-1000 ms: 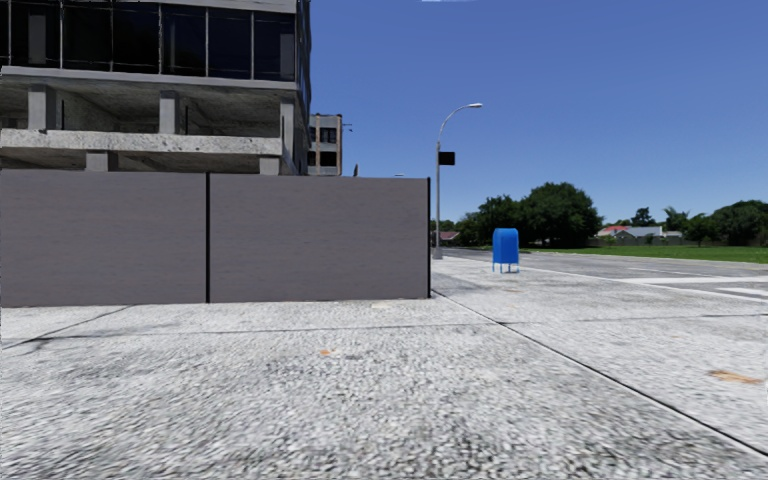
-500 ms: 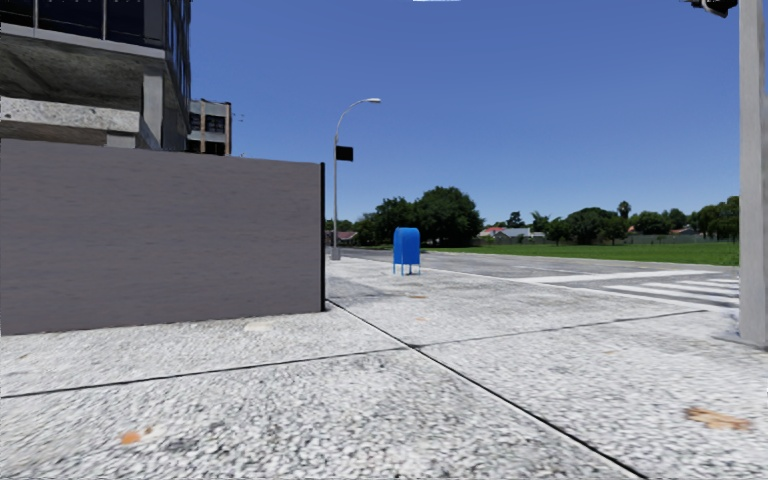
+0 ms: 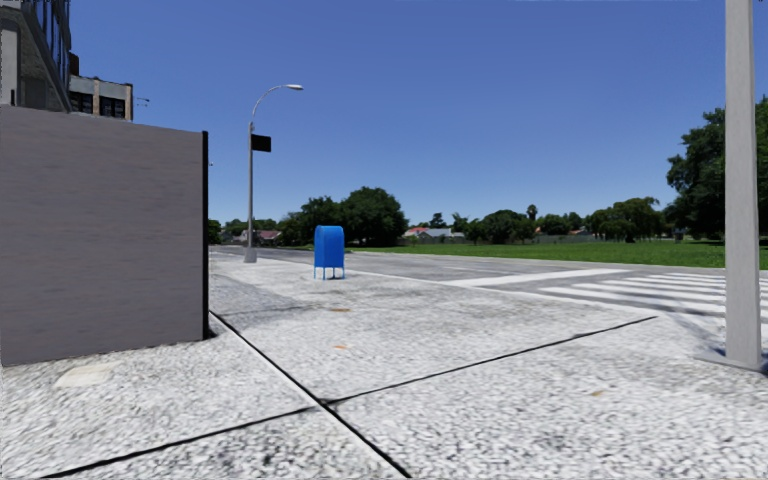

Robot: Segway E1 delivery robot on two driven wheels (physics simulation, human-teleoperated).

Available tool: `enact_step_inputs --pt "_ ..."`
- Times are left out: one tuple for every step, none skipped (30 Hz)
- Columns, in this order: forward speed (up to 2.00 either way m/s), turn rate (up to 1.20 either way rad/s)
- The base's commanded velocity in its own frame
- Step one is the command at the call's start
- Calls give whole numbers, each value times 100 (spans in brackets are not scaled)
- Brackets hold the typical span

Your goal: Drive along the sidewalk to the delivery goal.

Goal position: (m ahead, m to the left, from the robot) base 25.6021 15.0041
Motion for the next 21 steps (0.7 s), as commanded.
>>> enact_step_inputs --pt "199 0" --pt "199 0" --pt "199 0" --pt "199 0" --pt "199 0" --pt "199 0" --pt "199 0" --pt "199 0" --pt "199 0" --pt "199 0" --pt "199 0" --pt "199 11" --pt "199 15" --pt "199 18" --pt "199 18" --pt "199 23" --pt "199 33" --pt "199 37" --pt "199 37" --pt "199 38" --pt "199 38"
